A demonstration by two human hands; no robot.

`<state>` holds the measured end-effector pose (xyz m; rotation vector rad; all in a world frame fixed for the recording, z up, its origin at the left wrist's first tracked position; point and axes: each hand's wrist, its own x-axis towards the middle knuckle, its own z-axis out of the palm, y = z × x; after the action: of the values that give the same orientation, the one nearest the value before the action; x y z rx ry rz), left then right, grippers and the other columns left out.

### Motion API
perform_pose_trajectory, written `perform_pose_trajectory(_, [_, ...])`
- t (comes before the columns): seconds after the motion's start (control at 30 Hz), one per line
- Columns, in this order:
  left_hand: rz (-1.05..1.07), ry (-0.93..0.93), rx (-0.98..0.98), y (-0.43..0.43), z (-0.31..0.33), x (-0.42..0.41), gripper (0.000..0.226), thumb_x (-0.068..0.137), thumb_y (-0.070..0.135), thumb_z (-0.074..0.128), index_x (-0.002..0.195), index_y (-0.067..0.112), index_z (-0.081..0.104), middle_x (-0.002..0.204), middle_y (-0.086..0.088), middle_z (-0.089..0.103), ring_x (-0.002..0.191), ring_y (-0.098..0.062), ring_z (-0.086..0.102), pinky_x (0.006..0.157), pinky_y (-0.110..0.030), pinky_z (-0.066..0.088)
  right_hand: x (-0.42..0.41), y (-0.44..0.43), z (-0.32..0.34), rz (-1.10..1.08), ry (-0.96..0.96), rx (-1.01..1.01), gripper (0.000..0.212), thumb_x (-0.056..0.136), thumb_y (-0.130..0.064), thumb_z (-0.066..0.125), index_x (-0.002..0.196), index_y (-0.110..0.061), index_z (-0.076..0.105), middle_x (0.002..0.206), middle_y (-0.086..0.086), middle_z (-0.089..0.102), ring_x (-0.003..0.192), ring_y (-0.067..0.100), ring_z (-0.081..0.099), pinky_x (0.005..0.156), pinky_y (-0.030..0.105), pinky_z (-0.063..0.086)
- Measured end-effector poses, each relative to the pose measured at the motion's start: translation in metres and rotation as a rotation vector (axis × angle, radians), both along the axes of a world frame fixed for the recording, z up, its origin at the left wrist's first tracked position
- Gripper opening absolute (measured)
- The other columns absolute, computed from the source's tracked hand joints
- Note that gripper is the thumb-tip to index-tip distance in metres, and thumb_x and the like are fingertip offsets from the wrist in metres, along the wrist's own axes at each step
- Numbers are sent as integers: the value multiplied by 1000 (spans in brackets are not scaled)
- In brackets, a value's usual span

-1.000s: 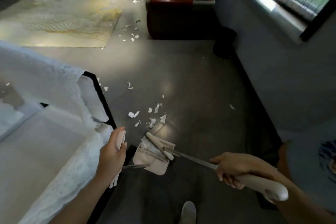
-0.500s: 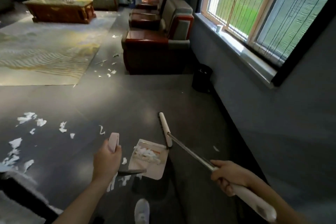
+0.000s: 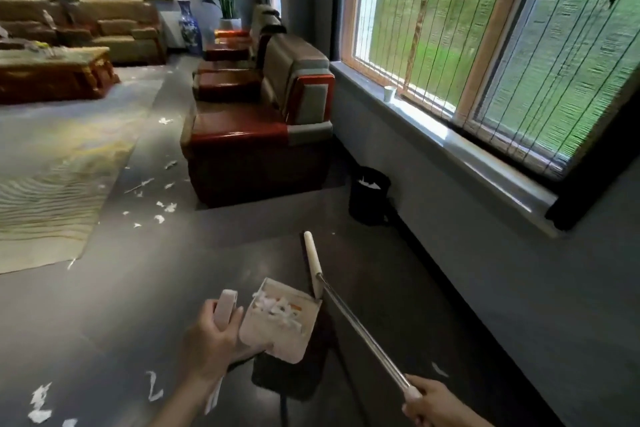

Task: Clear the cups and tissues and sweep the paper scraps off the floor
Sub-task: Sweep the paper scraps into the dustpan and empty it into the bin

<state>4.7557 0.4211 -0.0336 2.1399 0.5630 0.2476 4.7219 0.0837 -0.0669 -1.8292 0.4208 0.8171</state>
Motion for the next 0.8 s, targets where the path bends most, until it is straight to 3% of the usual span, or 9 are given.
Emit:
perform_pose_trajectory(0.13, [-78,-52,-18,9,19,104,17,84,27,68,80,21,54,60,-7,62,57,-31,60,58,-36,46,77,21,5,-55,-112,23,20,81,-4,59,94,-13,72,61,-5,67,57,3,62,58,17,44])
perform_pose_trajectory(0.27, [-139,-125,-13,12,22,215,12,86,23,66,82,22,55,60,-5,62,55,-27,60,55,-35,45,175,43,6,-137,-116,113,25,84,8,56,101,-8,64,59,2,59,45,8,55,46,18,42])
perform_pose_trajectory(0.4, [-182,-176,13,15,31,329,14,87,23,65,80,25,53,60,-5,62,55,-30,61,60,-38,49,273,61,15,-215,-131,178,33,85,7,60,115,-6,57,64,7,56,41,9,52,41,19,41])
perform_pose_trajectory(0.5, [-226,-191,74,20,39,402,12,88,26,63,84,21,54,63,-8,61,60,-33,60,62,-40,49,329,70,25,-298,-135,244,31,88,5,58,113,-11,50,51,6,47,33,10,44,32,20,36])
perform_pose_trajectory(0.7, [-361,-253,72,18,45,515,21,89,28,61,74,24,47,57,1,57,50,-17,56,47,-28,40,420,88,39,-465,-106,308,34,90,5,51,121,-8,48,49,3,44,33,9,40,31,18,35])
perform_pose_trajectory(0.8, [-456,-281,79,22,45,566,16,89,28,61,80,20,50,61,-2,57,55,-20,57,48,-29,39,457,104,42,-538,-97,350,24,89,3,50,111,-8,50,47,0,43,36,9,39,34,18,33])
